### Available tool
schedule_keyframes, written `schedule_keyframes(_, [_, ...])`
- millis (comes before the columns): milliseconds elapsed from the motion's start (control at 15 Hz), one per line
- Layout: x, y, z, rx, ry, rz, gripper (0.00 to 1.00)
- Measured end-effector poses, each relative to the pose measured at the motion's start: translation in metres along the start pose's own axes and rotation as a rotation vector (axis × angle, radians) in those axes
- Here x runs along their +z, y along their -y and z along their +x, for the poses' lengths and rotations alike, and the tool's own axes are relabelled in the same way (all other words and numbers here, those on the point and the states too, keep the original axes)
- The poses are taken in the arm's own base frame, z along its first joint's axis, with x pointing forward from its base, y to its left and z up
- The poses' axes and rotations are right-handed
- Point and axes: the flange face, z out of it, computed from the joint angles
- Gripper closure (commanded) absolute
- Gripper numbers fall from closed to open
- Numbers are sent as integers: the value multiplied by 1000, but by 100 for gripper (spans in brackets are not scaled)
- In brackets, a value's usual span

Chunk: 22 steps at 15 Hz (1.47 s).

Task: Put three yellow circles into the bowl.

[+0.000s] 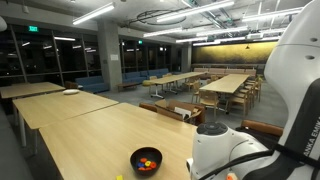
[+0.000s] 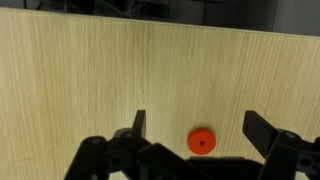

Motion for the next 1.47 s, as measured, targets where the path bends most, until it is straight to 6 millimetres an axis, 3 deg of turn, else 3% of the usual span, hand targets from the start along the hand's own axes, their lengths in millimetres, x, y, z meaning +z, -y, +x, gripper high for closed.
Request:
schedule_keyframes(600, [31, 12, 40, 8, -33, 7, 0])
schedule_keyframes(1000, [58, 25, 50, 6, -14, 2, 0])
schedule_keyframes(1400, [69, 27, 55, -6, -33, -39, 0])
schedule_keyframes(1467, [69, 26, 56, -7, -38, -48, 25])
